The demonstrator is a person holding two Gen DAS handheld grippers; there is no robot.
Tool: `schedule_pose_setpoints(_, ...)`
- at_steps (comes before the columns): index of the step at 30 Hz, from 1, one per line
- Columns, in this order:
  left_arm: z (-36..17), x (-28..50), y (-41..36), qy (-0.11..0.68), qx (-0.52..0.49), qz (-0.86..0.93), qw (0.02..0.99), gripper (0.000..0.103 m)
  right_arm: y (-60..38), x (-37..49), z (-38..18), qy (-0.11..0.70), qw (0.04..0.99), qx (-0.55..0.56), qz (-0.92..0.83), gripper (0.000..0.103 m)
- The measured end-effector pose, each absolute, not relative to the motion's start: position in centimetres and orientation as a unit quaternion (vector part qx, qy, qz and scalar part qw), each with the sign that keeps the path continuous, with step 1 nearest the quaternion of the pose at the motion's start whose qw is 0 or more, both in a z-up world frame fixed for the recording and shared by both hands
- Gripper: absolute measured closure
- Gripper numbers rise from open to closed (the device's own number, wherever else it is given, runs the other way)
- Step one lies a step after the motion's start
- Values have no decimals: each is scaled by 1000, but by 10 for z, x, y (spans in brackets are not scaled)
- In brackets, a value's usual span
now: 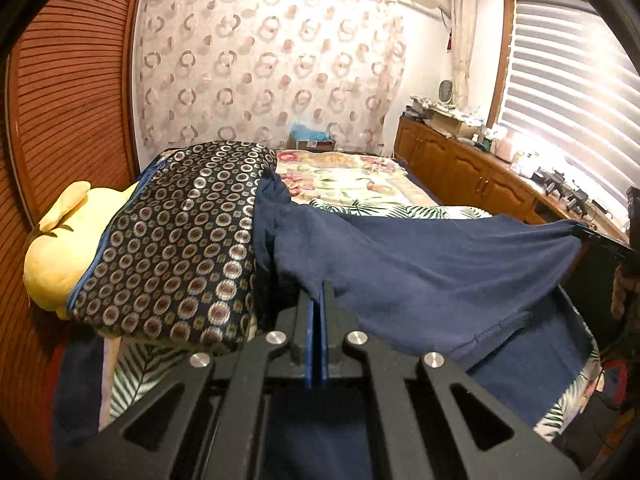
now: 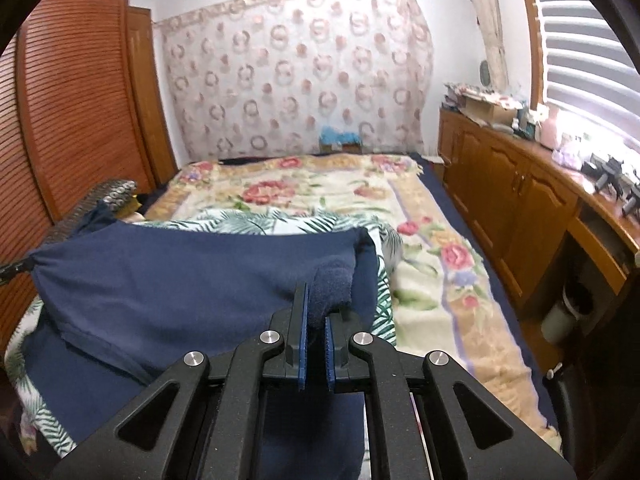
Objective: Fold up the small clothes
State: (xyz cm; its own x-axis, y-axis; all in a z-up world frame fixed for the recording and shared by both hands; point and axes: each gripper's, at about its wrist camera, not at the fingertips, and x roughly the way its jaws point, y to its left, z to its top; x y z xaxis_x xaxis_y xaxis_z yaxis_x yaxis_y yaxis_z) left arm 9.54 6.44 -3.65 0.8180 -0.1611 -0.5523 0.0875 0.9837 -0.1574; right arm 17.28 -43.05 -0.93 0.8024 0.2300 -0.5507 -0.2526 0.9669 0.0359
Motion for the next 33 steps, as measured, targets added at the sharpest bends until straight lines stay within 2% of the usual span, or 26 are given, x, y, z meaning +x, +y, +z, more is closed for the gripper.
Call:
schedule_pose_setpoints(17,-55,12,64,311,-67,-69,946,103,-449,93,-13,309,940,-19,144,99)
schedule_pose_setpoints(26,-94,12,60,362,-53,-49,930,101,-454,88,-72,379,918,-37,111,98)
schedule_pose_setpoints(29,-94,9,59,363,-45,-49,929,96,-452,87,-78,383,917,-43,105,89)
schedule_pose_setpoints(33,-87,6,64,356,-49,-52,932,75,-453,84,-72,376,920,-46,97,74)
